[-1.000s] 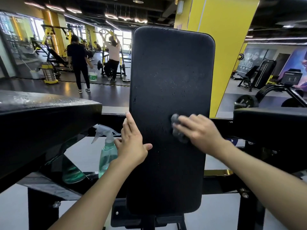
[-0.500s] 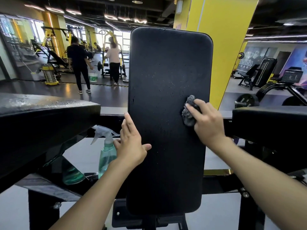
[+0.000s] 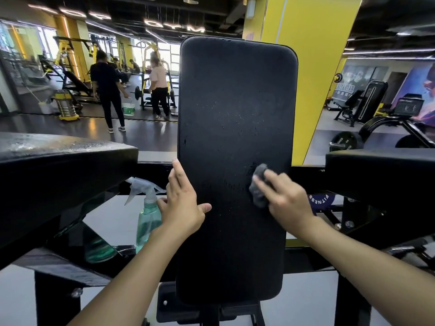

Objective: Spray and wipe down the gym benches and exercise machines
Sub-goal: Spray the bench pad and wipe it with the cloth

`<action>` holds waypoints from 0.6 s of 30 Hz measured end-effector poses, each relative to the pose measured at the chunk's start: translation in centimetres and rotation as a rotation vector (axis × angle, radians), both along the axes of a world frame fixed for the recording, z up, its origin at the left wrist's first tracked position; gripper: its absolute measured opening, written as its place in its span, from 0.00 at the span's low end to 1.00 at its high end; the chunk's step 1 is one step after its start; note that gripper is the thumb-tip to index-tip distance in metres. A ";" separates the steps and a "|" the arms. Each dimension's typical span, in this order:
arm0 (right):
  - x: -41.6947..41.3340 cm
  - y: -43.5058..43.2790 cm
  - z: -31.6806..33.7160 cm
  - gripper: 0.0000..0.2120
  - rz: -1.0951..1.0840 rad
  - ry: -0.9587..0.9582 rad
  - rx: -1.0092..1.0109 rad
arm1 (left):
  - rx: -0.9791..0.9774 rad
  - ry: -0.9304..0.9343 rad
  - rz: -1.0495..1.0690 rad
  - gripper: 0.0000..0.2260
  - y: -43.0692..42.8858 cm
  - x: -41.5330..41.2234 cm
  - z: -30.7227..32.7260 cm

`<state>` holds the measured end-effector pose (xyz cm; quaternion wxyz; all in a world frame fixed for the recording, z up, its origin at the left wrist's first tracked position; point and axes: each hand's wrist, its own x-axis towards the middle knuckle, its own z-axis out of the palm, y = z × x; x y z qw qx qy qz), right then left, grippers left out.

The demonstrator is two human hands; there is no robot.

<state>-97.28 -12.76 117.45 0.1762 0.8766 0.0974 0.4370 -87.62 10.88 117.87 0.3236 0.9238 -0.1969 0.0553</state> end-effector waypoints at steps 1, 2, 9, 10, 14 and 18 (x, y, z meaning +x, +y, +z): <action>-0.7 -0.5 0.4 0.18 0.048 0.080 -0.118 | -0.004 0.000 0.002 0.60 0.0 0.1 0.0; -0.9 -1.3 1.3 0.16 0.073 0.125 -0.205 | -0.009 0.003 0.002 0.60 0.0 0.1 0.0; 1.0 -2.3 1.3 0.23 -0.147 -0.198 0.262 | -0.030 0.002 -0.005 0.60 0.1 0.1 -0.2; 0.5 -1.8 -0.3 0.23 -0.112 -0.158 0.240 | -0.030 -0.001 -0.005 0.60 0.1 0.1 -0.2; -1.9 -2.7 -0.4 0.22 0.013 0.048 -0.050 | -0.023 -0.006 -0.004 0.60 0.1 0.1 -0.3; -0.8 -2.7 0.9 0.23 -0.109 -0.103 0.187 | -0.026 -0.002 -0.008 0.59 0.1 0.1 -0.3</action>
